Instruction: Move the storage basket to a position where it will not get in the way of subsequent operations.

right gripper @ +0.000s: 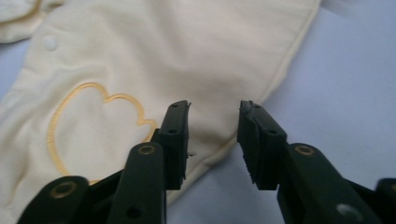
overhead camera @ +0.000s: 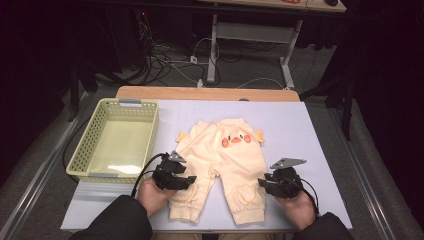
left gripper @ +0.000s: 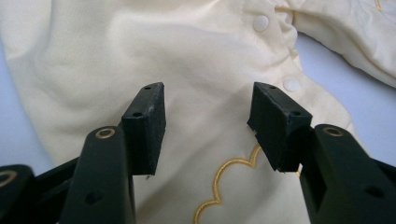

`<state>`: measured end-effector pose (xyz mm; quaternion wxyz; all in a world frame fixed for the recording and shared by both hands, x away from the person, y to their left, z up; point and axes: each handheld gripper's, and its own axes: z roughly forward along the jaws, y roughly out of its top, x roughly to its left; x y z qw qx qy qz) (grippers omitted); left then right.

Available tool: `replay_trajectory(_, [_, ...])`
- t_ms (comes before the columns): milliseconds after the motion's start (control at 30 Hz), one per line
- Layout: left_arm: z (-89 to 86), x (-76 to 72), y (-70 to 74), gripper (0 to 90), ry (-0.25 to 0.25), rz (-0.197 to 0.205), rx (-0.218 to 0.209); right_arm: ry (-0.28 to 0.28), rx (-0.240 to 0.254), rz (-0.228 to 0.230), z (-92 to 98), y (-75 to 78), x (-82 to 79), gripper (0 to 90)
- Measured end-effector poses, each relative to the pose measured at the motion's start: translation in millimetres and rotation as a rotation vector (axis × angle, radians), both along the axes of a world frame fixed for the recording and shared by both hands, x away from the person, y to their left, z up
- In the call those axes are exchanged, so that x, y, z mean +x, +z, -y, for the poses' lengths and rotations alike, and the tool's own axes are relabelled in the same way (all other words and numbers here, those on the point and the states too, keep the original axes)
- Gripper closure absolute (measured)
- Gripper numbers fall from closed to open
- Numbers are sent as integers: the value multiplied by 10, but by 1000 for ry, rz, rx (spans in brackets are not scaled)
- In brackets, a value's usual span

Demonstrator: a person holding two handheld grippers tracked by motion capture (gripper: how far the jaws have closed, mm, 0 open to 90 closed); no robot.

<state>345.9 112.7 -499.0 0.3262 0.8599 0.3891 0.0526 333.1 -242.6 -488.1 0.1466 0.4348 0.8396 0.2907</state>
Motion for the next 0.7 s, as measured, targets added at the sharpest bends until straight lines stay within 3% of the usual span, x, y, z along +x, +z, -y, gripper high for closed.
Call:
replay_trajectory(167, [22,-44,17,439,-5,14,10,3,-8,-51,3,-82,86,607])
replay_trajectory(300, [51,-84,24,439,-18,25,22,52,-11,-66,-22,-66,97,836])
replay_trajectory(333, [59,-94,24,439,-19,27,21,60,-33,-62,-42,-57,90,864])
replay_trajectory(433, [64,-113,31,439,-26,20,7,71,-80,-44,-66,-31,94,880])
replay_trajectory(567, [47,-136,41,439,-28,5,-21,42,-64,-49,12,-10,98,880])
replay_trajectory(700, [49,-165,40,423,-28,-12,-44,49,-71,-22,9,26,57,849])
